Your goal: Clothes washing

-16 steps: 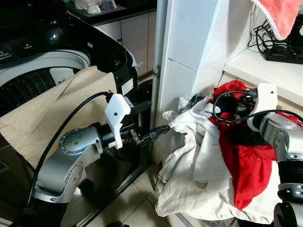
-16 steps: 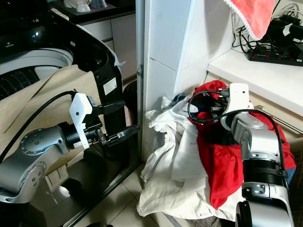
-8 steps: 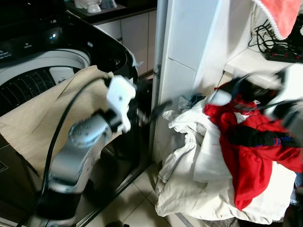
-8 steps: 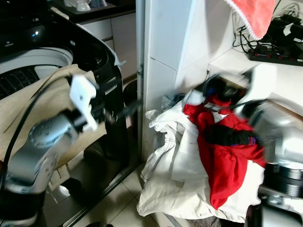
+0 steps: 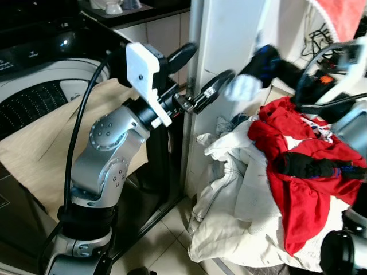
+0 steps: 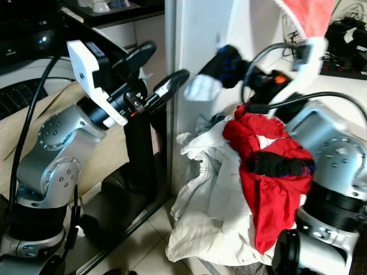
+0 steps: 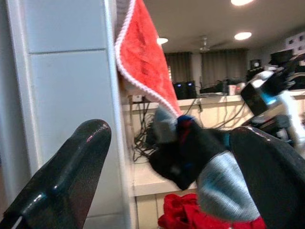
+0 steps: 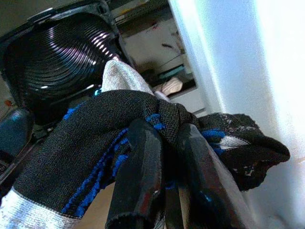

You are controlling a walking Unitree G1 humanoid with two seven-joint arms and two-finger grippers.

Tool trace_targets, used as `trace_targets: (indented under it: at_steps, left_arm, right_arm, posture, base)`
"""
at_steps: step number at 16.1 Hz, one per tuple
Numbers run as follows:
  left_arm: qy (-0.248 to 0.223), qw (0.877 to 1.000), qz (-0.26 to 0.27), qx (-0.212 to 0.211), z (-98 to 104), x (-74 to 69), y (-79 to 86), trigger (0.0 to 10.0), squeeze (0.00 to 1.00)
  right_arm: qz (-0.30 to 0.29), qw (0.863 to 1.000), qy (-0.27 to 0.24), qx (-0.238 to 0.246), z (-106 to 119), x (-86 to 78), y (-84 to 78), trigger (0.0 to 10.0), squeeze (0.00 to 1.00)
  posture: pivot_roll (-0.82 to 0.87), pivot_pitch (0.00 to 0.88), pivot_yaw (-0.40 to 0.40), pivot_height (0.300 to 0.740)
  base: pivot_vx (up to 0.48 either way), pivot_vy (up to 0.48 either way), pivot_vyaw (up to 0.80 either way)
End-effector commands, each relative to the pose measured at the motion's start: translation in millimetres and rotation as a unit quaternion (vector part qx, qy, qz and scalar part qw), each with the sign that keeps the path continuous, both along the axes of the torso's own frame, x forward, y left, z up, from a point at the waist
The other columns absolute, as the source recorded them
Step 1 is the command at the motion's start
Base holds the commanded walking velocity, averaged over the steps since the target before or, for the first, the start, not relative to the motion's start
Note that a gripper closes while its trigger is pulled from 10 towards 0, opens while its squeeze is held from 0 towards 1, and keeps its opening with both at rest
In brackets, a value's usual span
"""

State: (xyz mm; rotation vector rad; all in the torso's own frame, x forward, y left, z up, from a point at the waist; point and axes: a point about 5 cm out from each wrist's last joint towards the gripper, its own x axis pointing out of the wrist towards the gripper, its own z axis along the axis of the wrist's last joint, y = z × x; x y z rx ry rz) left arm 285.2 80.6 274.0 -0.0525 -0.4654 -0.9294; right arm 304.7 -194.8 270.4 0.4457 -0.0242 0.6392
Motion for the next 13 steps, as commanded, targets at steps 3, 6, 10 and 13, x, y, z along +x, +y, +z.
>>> trace_targets:
  at_steps: [3,6,10,13]
  left_arm:
    - [0.002,0.998,-0.054,0.021,5.4,-6.6,-12.1,10.0,1.0]
    - [0.089,0.993,-0.082,0.005,-10.5,-6.5,-22.0,10.0,1.0]
    - [0.114,0.991,-0.039,0.059,-29.8,-1.7,-26.7,10.0,0.0]
    - [0.142,0.989,0.011,0.04,-29.2,9.7,-18.7,0.0,0.0]
  right_arm:
    - [0.023,1.0,-0.009,-0.009,8.4,-1.3,14.3,0.0,0.0]
    - [0.041,0.998,-0.011,-0.053,4.3,-3.9,25.5,0.0,0.0]
    - [0.039,0.998,-0.016,-0.05,7.6,-6.5,27.2,0.0,0.0]
    - [0.039,0.998,-0.023,-0.05,9.8,-7.9,27.5,0.0,0.0]
  posture:
    - [-0.12,0.0,-0.027,0.74]
    - [-0.12,0.0,-0.027,0.74]
    - [-0.12,0.0,-0.017,0.74]
    - [-0.13,0.0,-0.014,0.74]
  base:
    - [0.0,0.0,0.0]
    - [0.0,0.0,0.0]
    - [0.0,0.0,0.0]
    - [0.0,0.0,0.0]
